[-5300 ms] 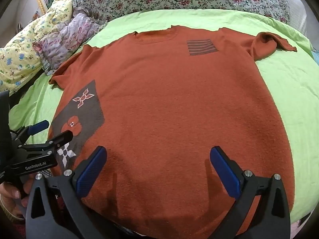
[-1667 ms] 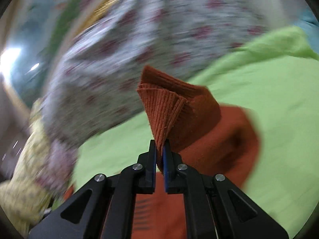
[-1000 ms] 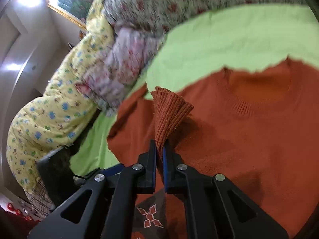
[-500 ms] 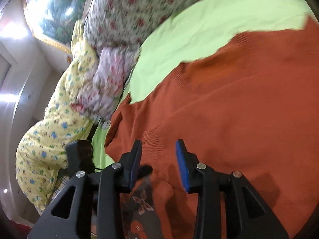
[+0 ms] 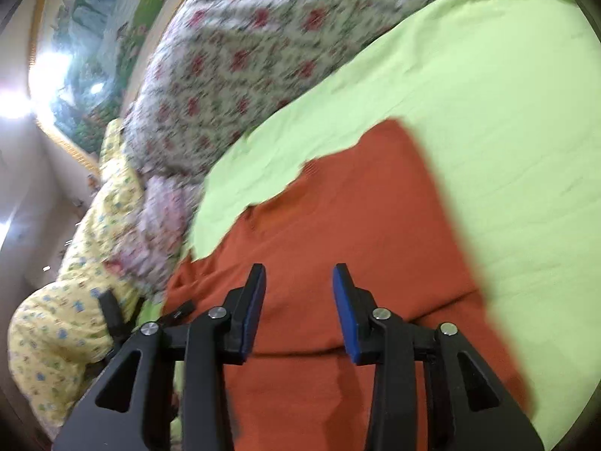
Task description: Fold small clothes
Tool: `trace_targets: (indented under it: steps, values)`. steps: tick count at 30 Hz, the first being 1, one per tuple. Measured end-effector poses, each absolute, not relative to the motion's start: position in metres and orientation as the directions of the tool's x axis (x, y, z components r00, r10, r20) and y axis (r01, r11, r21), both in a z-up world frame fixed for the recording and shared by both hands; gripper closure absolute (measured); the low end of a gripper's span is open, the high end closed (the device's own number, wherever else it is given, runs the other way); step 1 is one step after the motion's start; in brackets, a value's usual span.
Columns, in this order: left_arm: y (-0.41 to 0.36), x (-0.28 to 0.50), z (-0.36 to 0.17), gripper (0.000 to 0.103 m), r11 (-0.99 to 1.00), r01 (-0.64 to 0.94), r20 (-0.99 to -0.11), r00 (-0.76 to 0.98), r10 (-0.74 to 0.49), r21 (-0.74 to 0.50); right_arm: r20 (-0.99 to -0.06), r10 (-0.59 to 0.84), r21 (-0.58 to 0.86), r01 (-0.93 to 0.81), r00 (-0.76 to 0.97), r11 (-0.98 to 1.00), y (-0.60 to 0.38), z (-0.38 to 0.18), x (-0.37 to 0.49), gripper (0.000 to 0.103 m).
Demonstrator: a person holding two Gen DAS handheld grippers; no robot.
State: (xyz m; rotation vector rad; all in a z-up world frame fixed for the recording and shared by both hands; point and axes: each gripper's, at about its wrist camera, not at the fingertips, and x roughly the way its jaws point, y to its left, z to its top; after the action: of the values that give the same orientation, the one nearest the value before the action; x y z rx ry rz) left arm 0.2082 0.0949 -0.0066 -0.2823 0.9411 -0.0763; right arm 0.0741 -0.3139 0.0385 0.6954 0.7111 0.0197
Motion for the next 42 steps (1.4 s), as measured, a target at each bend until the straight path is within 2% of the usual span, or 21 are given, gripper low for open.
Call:
trace_targets:
  steps: [2, 6, 15, 16, 17, 18, 20, 25, 31, 34, 35, 38, 42]
  values:
    - [0.098, 0.205, -0.008, 0.100, 0.956, -0.054, -0.779, 0.594, -0.200, -0.287, -0.618, 0.194, 0.568, 0.262, 0.762, 0.780, -0.327, 0.038, 0.079, 0.056]
    - [0.090, 0.204, -0.006, 0.099, 0.965, -0.040, -0.780, 0.599, -0.183, -0.258, -0.687, 0.086, 0.455, 0.335, 0.722, 0.825, -0.343, 0.037, 0.103, 0.040]
    - [0.093, 0.202, -0.012, 0.099, 0.970, -0.041, -0.793, 0.584, -0.171, -0.240, -0.860, -0.018, 0.186, 0.346, 0.510, 0.920, -0.355, -0.010, 0.177, 0.040]
    - [0.092, 0.203, -0.013, 0.099, 0.972, -0.040, -0.796, 0.581, -0.168, -0.234, -0.860, -0.019, 0.183, 0.342, 0.510, 0.922, -0.357, -0.013, 0.178, 0.042]
    - [0.088, 0.205, -0.012, 0.099, 0.975, -0.035, -0.799, 0.579, -0.161, -0.222, -0.853, -0.025, 0.175, 0.330, 0.522, 0.927, -0.355, -0.012, 0.178, 0.077]
    - [0.084, 0.206, -0.010, 0.099, 0.976, -0.024, -0.797, 0.582, -0.162, -0.216, -0.847, -0.013, 0.181, 0.312, 0.532, 0.933, -0.356, -0.010, 0.177, 0.093]
    - [0.071, 0.210, 0.000, 0.099, 0.974, 0.019, -0.780, 0.596, -0.191, -0.224, -0.832, 0.023, 0.230, 0.308, 0.555, 0.923, -0.364, -0.002, 0.172, 0.094]
    - [0.050, 0.221, -0.002, 0.099, 0.979, 0.052, -0.778, 0.599, -0.189, -0.198, -0.797, -0.066, 0.187, 0.350, 0.601, 0.918, -0.386, 0.028, 0.163, 0.095]
    - [0.060, 0.225, -0.027, 0.097, 0.973, 0.029, -0.815, 0.542, -0.207, -0.228, -0.834, -0.136, 0.074, 0.353, 0.535, 0.933, -0.385, -0.001, 0.164, 0.095]
    - [0.064, 0.217, -0.020, 0.090, 0.977, 0.027, -0.815, 0.547, -0.192, -0.212, -0.833, -0.145, 0.076, 0.369, 0.535, 0.926, -0.384, 0.001, 0.163, 0.093]
    - [0.069, 0.210, -0.016, 0.088, 0.978, 0.030, -0.811, 0.555, -0.187, -0.205, -0.832, -0.152, 0.071, 0.375, 0.534, 0.924, -0.382, 0.005, 0.162, 0.089]
    - [0.082, 0.193, -0.007, 0.086, 0.980, 0.021, -0.801, 0.573, -0.173, -0.197, -0.820, -0.170, 0.070, 0.391, 0.546, 0.918, -0.373, 0.020, 0.151, 0.084]
    - [0.110, 0.171, 0.009, 0.078, 0.986, -0.015, -0.782, 0.610, -0.125, -0.169, -0.778, -0.095, 0.155, 0.337, 0.621, 0.929, -0.349, 0.040, 0.127, 0.055]
